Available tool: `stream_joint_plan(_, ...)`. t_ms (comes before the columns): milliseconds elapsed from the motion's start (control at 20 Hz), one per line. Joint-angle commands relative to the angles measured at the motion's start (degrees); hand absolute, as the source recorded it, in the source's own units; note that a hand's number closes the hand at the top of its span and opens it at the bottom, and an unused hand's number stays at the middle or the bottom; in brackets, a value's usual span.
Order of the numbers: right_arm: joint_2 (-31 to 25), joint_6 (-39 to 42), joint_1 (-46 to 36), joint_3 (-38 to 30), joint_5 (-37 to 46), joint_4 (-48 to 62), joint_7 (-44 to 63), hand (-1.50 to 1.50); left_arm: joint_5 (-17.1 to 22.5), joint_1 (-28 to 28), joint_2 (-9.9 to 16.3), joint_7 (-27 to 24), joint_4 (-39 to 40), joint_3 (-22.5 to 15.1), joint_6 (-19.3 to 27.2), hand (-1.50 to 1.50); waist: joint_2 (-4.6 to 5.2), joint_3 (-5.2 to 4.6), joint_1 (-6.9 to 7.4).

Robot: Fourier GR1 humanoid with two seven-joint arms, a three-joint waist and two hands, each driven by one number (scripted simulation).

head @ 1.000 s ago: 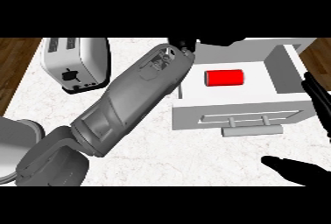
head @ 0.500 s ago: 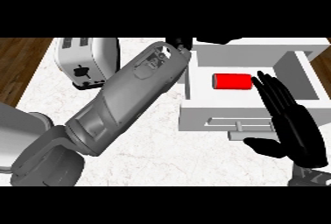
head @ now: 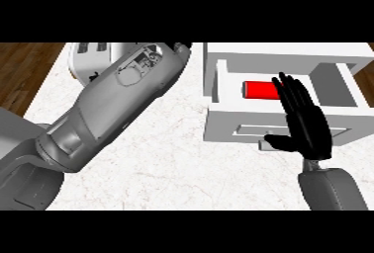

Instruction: Pick up the can, place it into the drawer and close the drawer

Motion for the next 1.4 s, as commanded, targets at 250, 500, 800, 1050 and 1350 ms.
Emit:
stream_joint_plan(250, 1.5, -6.6, -10.6, -3.7, 3.0, 20.5, -1.1, -1.5, -1.2, 7.0, 8.9, 5.5, -11.9, -0.2, -2.4, -1.5, 0.81, 0.69, 1.78)
stream_joint_plan(500, 0.5, -13.2, -14.5, -5.8, 5.2, 30.1, -3.7, -1.5, -2.3, 7.4, 11.8, 8.5, -15.1, -0.1, -3.0, -1.5, 1.12, 0.74, 1.51)
stream_joint_plan(800, 2.1, -20.1, -23.3, -8.9, 7.5, 39.9, -1.7, -1.5, -3.1, 10.4, 15.4, 12.1, -20.9, 0.0, -2.1, -1.5, 1.24, 0.77, 2.41)
stream_joint_plan(1050, 1.0, -23.9, -30.9, -11.3, 8.1, 49.2, -2.5, -1.5, -4.7, 17.0, 16.3, 11.7, -26.6, -1.4, -1.4, -1.5, 1.42, 0.76, 2.48)
stream_joint_plan(1350, 0.5, -27.9, -39.5, -14.2, 8.7, 58.5, -0.9, -1.5, -5.5, 21.9, 18.4, 11.7, -33.3, -1.4, -1.5, -1.5, 1.83, 0.77, 3.84)
